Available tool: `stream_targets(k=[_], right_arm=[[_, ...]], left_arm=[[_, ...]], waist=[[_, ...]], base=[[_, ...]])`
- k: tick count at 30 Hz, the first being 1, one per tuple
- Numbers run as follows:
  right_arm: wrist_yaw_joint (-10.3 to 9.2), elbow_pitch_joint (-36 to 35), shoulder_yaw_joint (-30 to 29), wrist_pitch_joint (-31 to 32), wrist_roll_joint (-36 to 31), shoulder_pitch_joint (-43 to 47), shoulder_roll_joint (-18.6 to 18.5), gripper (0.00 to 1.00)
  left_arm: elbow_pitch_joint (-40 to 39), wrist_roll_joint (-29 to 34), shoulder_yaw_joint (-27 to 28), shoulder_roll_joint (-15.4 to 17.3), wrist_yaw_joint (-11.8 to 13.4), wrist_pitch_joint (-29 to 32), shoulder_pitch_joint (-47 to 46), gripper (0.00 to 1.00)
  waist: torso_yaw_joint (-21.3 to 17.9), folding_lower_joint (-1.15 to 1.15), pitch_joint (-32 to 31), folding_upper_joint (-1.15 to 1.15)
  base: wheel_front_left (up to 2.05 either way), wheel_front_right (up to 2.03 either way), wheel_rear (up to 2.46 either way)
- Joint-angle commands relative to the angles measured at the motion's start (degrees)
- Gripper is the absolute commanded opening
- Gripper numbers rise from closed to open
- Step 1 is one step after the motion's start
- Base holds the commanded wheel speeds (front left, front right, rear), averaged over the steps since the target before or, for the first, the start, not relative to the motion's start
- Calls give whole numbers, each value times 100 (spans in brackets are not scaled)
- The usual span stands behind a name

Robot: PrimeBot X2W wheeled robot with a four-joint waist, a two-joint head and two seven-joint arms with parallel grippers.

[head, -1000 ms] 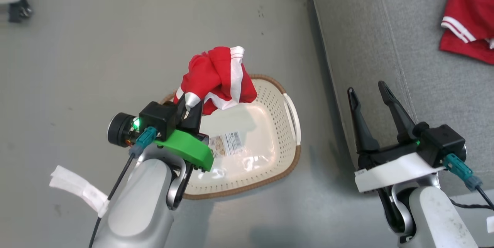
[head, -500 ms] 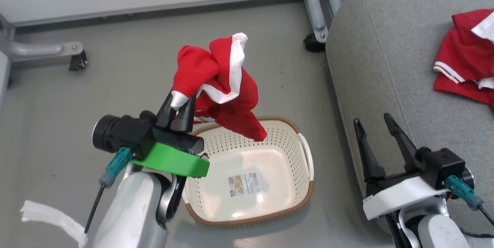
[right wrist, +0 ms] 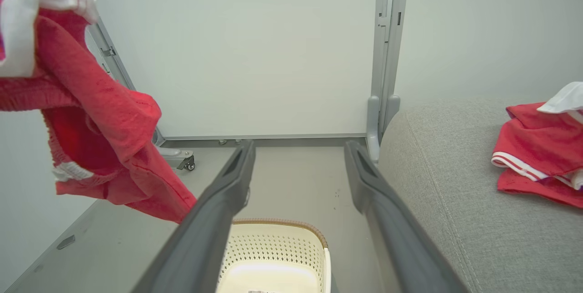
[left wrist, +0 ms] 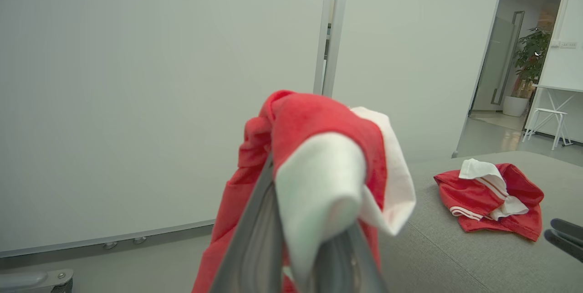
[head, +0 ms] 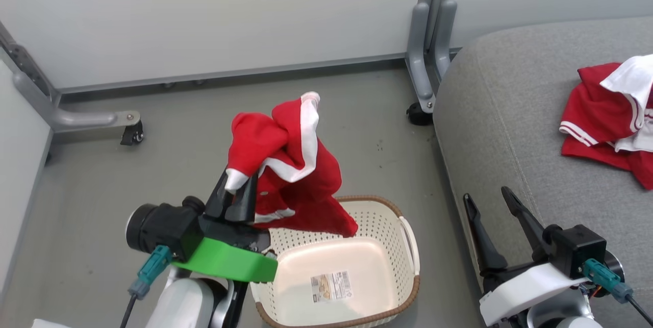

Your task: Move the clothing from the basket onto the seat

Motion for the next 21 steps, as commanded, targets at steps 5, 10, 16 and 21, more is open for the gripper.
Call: stream_targets(k=[5,10,16,21], right_arm=[[-2,-80,-5,30,34,157,36,100],[-2,-91,4,37,38,179,56,100],[-2,-103,10,41,34,172,61,100],[-2,-73,128,74,75,54,-29,100]], left_arm=[[-126,-69,-40,71,40,73,181,0],[-190,-97,-72,74,43,88,178,0],[-223,-127,-106,76,48,87,170,0],[-239,-130,-137,84,55,92,131,0]], waist=[[-20,1,-93,0],[-9,1,-87,0],[9,1,-89,0],[30,1,-83,0]], base=[[0,0,0],[0,0,0],[0,0,0],[0,0,0]])
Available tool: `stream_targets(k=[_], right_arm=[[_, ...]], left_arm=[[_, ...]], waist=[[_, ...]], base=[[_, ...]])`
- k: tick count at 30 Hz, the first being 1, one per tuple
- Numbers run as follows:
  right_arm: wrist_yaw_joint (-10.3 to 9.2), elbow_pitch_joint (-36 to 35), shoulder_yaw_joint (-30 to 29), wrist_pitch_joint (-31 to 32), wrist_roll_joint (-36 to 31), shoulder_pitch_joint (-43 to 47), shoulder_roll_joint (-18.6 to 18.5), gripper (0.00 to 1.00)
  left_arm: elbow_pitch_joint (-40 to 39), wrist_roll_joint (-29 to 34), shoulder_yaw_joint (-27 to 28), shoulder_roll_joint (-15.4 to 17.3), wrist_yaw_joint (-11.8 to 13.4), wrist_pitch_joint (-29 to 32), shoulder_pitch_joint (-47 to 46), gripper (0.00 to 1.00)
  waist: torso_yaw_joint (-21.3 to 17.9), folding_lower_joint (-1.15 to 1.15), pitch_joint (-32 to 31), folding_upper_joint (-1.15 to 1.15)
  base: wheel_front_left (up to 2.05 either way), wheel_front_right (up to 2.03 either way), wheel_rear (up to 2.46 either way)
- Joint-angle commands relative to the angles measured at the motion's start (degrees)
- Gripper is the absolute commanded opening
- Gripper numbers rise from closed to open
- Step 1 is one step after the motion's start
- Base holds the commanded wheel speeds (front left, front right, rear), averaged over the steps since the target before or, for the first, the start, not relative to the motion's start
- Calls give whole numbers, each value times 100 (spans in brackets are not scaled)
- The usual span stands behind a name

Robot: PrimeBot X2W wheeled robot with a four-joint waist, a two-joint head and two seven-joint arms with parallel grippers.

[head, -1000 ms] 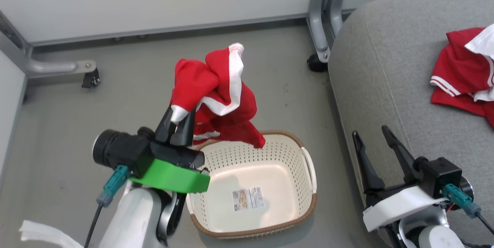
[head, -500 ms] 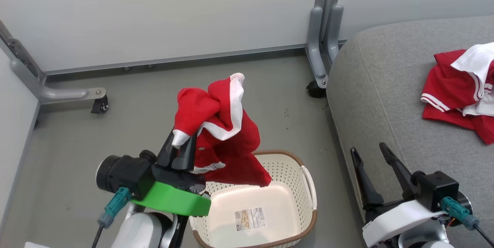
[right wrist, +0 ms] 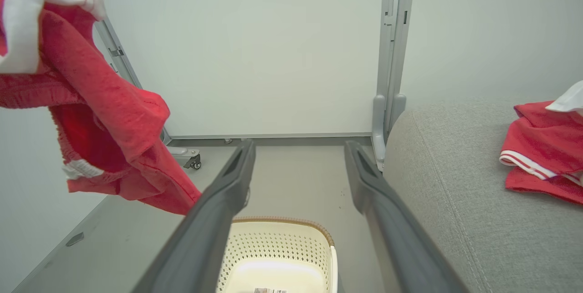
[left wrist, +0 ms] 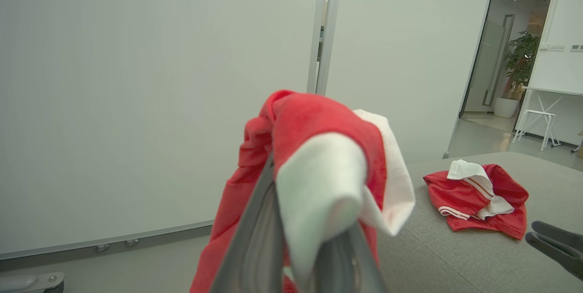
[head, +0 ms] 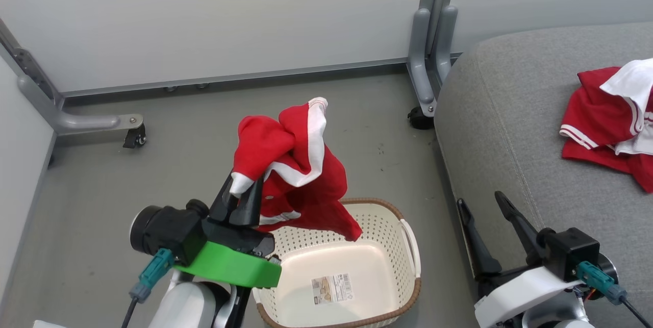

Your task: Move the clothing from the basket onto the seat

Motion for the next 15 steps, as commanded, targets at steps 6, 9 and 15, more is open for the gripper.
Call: stream_targets(k=[6,9,15], right_arm=[[-2,153,692,32,240,-508,-296,100],[-2,340,1172,-14,406,-950,-455,100],[-2,891,2068,-205,737,-1936,-717,100]], left_arm=[[-56,13,-54,25,31,-9,-98,0],[-89,32,-96,21,4,-10,-165,0],[-161,70,-274,-5,-64,8,-319,0]], waist=[[59,1,85,0],[106,1,161,0],[249,1,321,0]], base=[[0,0,0],[0,0,0],[0,0,0]])
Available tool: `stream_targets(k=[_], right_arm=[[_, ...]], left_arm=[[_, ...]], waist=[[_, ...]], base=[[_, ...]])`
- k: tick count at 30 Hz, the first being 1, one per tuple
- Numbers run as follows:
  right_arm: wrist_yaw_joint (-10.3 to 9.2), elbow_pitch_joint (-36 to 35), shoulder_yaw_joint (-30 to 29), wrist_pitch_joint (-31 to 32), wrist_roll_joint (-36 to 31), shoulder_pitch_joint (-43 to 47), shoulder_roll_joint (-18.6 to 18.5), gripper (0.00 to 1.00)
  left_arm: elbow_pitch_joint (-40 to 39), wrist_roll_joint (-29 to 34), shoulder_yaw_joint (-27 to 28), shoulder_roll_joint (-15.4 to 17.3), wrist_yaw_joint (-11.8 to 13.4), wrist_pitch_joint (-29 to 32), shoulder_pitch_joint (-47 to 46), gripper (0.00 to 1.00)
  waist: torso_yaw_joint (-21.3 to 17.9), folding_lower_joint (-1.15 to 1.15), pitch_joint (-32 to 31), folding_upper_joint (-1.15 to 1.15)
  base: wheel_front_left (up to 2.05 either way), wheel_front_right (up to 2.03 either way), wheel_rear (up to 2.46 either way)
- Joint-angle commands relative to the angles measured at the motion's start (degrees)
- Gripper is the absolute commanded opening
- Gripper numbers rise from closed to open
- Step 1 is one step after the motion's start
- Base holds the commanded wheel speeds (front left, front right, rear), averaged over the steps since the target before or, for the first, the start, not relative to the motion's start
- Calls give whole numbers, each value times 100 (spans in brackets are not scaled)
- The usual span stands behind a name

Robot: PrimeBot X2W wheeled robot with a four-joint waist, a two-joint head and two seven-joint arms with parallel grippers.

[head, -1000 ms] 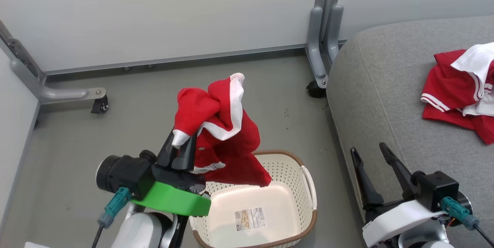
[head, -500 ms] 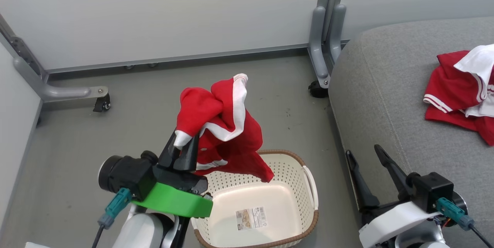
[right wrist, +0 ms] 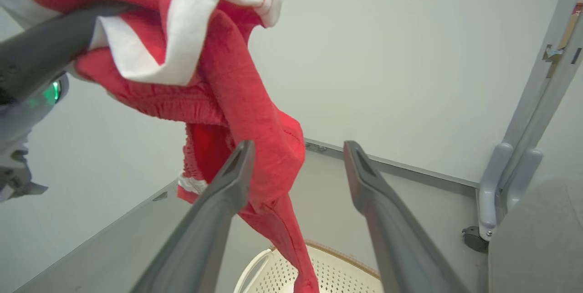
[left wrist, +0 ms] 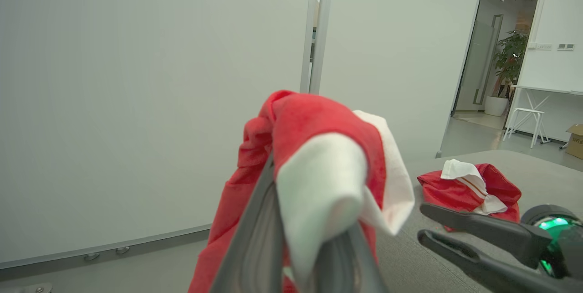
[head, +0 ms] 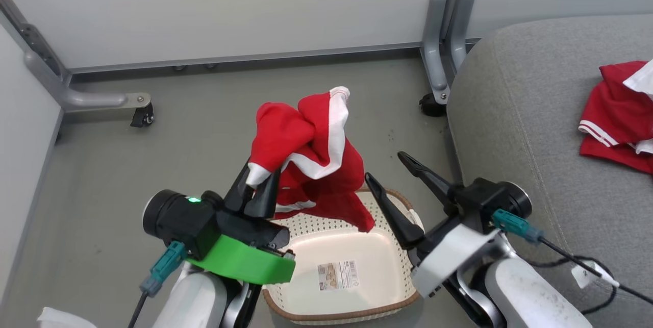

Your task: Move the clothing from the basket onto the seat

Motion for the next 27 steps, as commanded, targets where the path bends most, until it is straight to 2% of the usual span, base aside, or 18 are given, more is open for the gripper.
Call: stream_targets(k=[1,5,16,17,18,19,27], right_arm=[[-2,126,149,-64,75,-227,-55,100],[-3,559,639,-225,305,-796,-117,100],[-2,1591,1908,-468,870,-1992,166,100],[-3,1652,2003,-509,937,-2072,181,46],[-2,1700,2082,-527,985,-2127,184,30],[-2,1753,2141,-556,1033,-2178,187,0],[-2,2063,2480,-811,1355,-2436,167,0]], left_arm=[[-33,62,-32,-10,-28,6,-123,0],[-50,51,-136,-32,-58,-7,-193,0],[-50,-13,-291,-54,-96,-61,-249,0],[-47,-17,-300,-50,-100,-65,-251,0],[-44,-24,-309,-47,-103,-64,-249,0],[-39,-29,-314,-44,-103,-64,-246,0],[4,-80,-305,-16,-70,-78,-223,0]], waist=[[88,0,87,0],[171,0,142,0],[262,0,218,0],[266,0,222,0],[269,0,224,0],[271,0,226,0],[265,0,194,0]], base=[[0,0,0],[0,0,0],[0,0,0],[0,0,0],[0,0,0],[0,0,0],[0,0,0]])
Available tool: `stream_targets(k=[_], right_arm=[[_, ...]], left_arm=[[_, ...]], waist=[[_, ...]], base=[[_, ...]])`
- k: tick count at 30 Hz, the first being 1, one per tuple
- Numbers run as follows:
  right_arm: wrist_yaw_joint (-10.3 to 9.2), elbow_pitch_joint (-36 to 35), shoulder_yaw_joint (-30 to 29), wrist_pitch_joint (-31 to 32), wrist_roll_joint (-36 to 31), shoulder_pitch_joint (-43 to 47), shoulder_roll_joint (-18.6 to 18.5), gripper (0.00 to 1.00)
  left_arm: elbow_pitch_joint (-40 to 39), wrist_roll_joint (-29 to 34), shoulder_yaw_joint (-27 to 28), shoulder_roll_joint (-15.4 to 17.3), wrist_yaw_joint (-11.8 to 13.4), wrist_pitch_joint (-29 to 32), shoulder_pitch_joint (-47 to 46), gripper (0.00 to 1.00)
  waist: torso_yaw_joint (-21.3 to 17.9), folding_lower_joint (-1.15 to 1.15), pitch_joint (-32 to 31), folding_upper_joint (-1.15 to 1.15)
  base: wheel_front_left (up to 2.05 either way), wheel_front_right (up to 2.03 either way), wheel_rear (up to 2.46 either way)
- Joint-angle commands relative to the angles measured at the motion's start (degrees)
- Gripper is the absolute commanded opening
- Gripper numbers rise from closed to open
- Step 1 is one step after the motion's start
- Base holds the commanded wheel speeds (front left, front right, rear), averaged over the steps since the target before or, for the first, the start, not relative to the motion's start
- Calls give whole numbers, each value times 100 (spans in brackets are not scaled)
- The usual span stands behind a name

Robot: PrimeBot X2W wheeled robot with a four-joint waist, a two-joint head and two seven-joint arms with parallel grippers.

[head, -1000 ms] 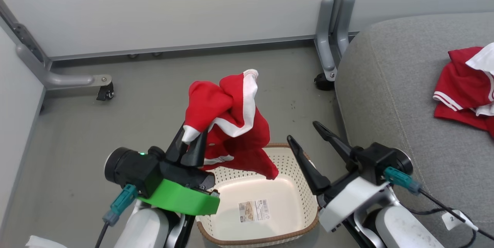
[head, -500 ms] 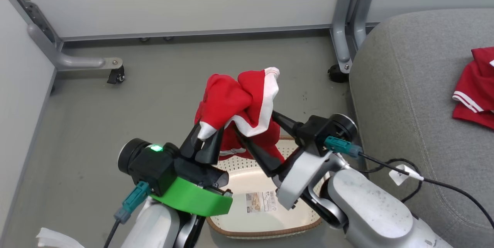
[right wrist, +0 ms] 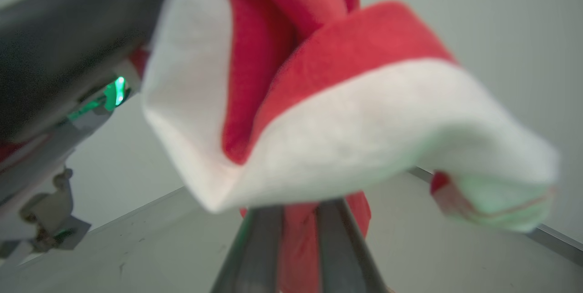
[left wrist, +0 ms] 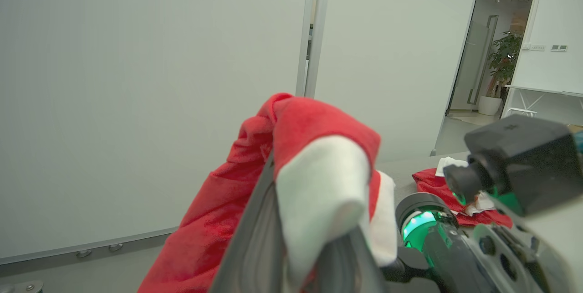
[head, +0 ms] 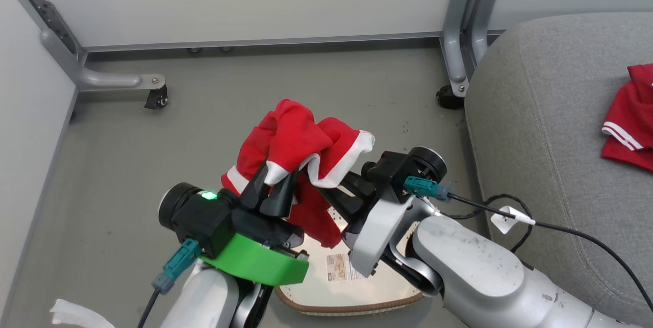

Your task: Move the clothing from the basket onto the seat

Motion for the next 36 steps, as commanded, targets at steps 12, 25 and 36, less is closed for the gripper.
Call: stream_targets(k=[12,25,36], right_arm=[[-2,241,229,-240,262,-201,-14,0],[-2,444,180,-365,437,-196,-62,0],[-2,616,64,-406,492,-38,-126,0]], left_arm=[[-2,-43,-22,68,66,-39,-24,0],[166,124,-252,378,101,457,170,100],[324,227,-571,585,130,704,590,100]], waist=[[-18,0,-8,0],[46,0,-68,0],[149,0,-156,0]], base=[[0,0,0],[0,0,0],[0,0,0]])
